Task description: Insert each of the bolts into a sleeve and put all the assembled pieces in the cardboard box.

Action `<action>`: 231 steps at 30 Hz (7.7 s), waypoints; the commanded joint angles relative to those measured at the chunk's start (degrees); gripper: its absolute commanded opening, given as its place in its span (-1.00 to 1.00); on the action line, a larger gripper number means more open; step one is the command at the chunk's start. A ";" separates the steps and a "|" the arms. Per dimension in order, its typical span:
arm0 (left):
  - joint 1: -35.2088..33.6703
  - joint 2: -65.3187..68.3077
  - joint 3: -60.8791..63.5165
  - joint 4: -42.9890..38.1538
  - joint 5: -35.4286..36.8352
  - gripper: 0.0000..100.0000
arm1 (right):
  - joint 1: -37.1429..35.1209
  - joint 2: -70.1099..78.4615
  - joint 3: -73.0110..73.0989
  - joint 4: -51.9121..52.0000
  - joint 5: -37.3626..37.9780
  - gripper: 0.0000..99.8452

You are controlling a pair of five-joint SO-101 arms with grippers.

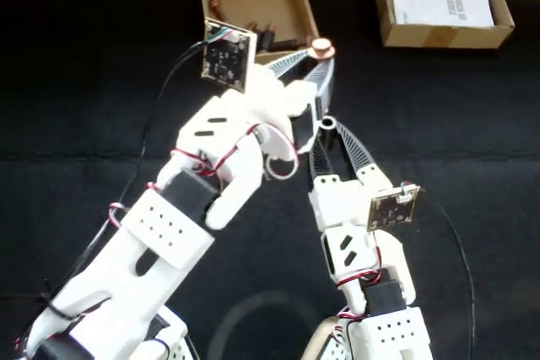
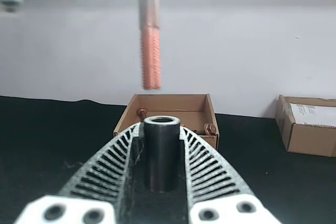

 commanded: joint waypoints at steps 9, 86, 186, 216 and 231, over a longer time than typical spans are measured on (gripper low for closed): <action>0.66 7.96 -7.34 -2.11 -0.44 -0.98 | -0.04 -0.40 7.60 0.13 -0.35 -0.98; 6.02 0.57 -17.98 65.49 2.02 -0.38 | -0.04 -0.13 7.34 0.22 -0.26 -0.98; -35.38 -71.08 66.24 26.81 -9.05 -0.98 | -4.18 106.42 -100.26 -17.45 34.29 -0.50; -36.79 -70.64 66.24 39.38 -8.97 -0.98 | -4.44 31.16 -63.25 70.02 4.75 -0.50; -36.70 -70.64 66.24 43.69 -8.97 -0.98 | 14.90 -0.75 -9.19 69.76 0.97 -0.50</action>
